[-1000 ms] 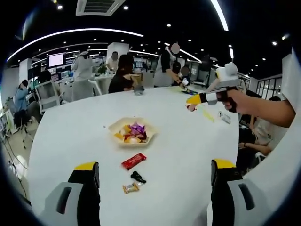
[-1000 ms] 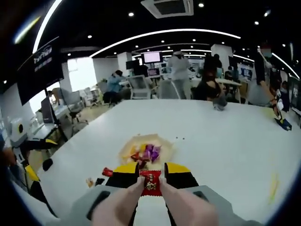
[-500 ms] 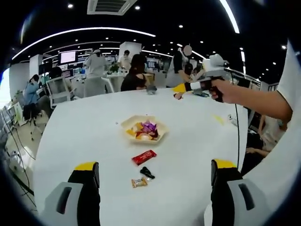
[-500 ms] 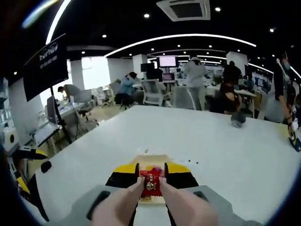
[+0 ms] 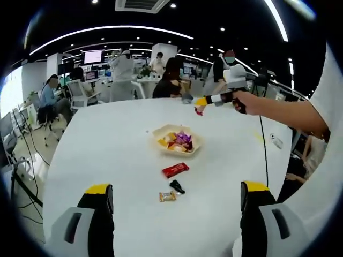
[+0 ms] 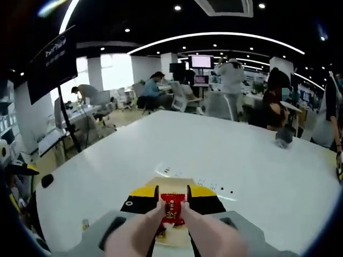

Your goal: Place the target food into the container with the food tongs after gripping and lifting it, then release it inside without dropping or visibly crushing the food.

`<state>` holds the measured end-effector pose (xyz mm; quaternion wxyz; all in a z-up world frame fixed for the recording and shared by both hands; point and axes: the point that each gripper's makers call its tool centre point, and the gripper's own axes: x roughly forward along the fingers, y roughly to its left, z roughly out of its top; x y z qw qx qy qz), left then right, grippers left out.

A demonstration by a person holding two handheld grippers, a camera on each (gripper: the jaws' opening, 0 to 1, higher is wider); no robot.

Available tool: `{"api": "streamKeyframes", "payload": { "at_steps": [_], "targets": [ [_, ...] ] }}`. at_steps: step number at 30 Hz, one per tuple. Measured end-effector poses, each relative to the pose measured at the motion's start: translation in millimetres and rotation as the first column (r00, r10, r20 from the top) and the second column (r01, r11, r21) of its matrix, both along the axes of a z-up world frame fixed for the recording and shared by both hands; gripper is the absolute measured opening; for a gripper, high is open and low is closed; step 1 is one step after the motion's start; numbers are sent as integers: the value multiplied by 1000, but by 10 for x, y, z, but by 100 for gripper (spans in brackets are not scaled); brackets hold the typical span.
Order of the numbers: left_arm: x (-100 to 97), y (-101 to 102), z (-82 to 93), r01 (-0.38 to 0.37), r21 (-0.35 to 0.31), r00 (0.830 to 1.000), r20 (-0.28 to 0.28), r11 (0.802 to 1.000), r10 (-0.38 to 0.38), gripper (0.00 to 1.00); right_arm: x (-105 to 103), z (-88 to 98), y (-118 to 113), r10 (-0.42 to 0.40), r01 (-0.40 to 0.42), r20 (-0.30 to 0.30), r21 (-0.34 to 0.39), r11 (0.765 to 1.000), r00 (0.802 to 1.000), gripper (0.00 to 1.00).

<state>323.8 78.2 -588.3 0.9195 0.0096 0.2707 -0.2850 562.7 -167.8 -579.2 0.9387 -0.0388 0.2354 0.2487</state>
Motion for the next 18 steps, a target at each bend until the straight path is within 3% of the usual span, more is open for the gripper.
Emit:
{"api": "streamKeyframes", "payload": {
  "at_steps": [7, 12, 18],
  "targets": [
    [1, 67, -1, -24, 9, 1000, -1, 1000, 24, 99, -5, 49, 45, 3, -3, 9, -2, 1000, 1000, 20],
    [16, 70, -1, -20, 8, 1000, 0, 1000, 20, 99, -8, 80, 73, 26, -26, 35, -1, 1000, 999, 28],
    [30, 57, 29, -16, -1, 1000, 7, 1000, 16, 99, -83, 84, 64, 34, -32, 48, -37, 999, 998, 29]
  ]
}}
